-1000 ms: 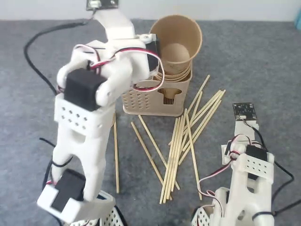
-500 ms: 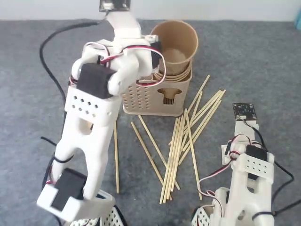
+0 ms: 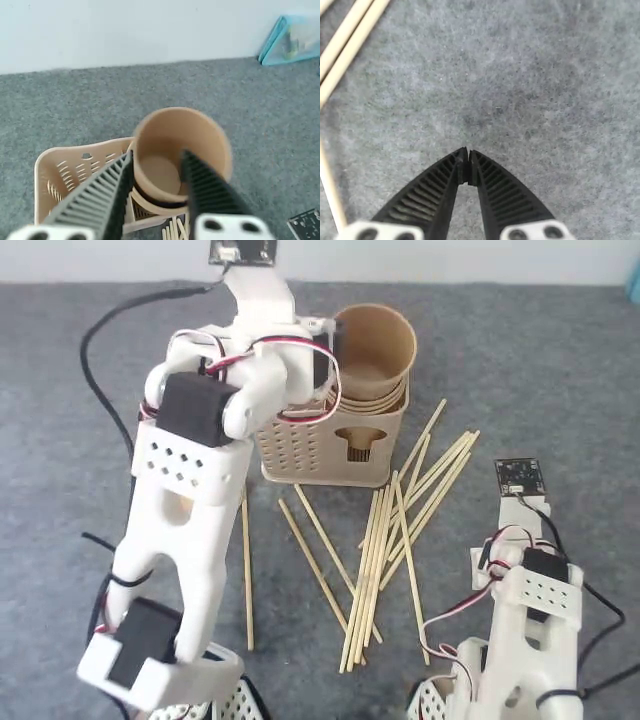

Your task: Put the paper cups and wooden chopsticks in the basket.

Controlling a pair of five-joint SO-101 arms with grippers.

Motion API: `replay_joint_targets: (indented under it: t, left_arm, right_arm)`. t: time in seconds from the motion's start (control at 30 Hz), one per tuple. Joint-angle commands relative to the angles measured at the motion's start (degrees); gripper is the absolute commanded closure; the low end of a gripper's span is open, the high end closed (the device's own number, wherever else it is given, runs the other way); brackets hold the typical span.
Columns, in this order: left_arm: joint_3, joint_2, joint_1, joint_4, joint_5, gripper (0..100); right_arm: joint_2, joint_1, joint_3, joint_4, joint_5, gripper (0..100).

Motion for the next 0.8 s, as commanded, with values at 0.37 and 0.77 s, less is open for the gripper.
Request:
replay_joint_targets:
  t: [0.37, 0.77]
  left_arm:
    - [1.8, -17.5, -16.0, 15.9, -4.0, 80]
    - [48.5, -44.9, -52.5, -1.2, -10.3, 80]
  right_arm:
    - [-1.8, -0.8, -0.3, 0.3, 0.9, 99.1]
    - [-10.7, -21.5, -3.5, 10.2, 8.6, 98.9]
